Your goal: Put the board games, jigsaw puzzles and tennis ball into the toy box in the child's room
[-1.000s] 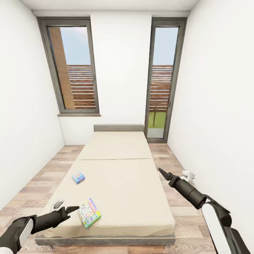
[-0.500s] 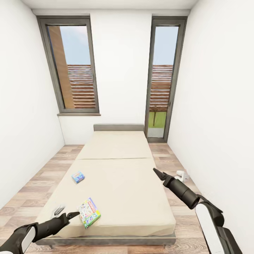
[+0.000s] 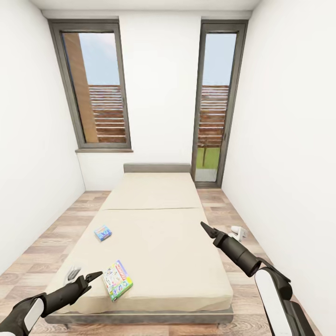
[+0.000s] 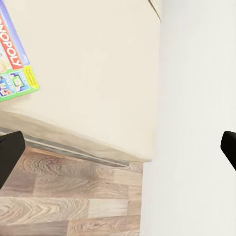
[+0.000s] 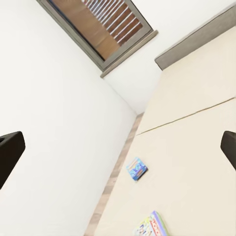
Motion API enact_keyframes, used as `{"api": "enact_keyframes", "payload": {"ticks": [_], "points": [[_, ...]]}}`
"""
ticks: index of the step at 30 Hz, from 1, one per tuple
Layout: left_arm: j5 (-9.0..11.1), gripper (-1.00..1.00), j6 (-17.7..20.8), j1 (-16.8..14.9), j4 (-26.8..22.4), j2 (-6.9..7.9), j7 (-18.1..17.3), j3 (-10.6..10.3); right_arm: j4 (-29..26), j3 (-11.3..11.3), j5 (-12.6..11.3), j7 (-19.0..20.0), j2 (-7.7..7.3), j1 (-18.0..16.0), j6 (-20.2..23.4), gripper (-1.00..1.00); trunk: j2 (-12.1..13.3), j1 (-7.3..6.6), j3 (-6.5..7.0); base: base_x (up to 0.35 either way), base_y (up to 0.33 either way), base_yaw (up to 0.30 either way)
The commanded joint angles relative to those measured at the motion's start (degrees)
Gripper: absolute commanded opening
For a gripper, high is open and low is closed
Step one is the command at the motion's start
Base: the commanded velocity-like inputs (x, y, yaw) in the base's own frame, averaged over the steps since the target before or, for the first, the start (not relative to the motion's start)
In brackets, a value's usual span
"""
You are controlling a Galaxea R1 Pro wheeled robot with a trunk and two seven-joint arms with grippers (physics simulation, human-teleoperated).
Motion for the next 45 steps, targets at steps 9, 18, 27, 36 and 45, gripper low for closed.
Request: {"api": "enact_keyframes", "payload": {"ticks": [9, 18, 27, 36, 45], "points": [[0.4, 1.00, 0.4, -0.1, -0.1, 0.92, -0.1, 0.7, 0.0, -0.5, -0.2, 0.1, 0.02, -0.1, 0.5, 1.00, -3.7, 1.99, -1.70, 0.000, 0.000, 0.000], [0.5, 1.00, 0.5, -0.1, 0.0, 1.84, -0.1, 5.3, 0.0, -0.5, -0.2, 0.1, -0.05, -0.1, 0.4, 1.00, -7.3, 3.97, -3.32, 0.000, 0.000, 0.000], [0.5, 1.00, 0.5, -0.1, 0.0, 1.78, 0.1, 6.5, 0.1, -2.4, -0.3, 0.3, -0.89, -0.1, 0.9, 1.00, -10.9, 5.94, -4.93, 0.000, 0.000, 0.000], [0.5, 1.00, 0.4, -0.1, 0.0, 1.77, 0.4, 6.9, 0.0, -6.0, -0.2, 0.8, -1.16, -0.1, 4.3, 1.00, -14.5, 7.92, -6.55, 0.000, 0.000, 0.000], [0.6, 1.00, 0.4, -0.2, 0.0, 1.71, 0.5, 6.9, 0.0, -6.2, -0.1, 1.4, -1.22, -0.1, 4.7, 1.00, -18.1, 9.90, -8.16, 0.000, 0.000, 0.000]]}}
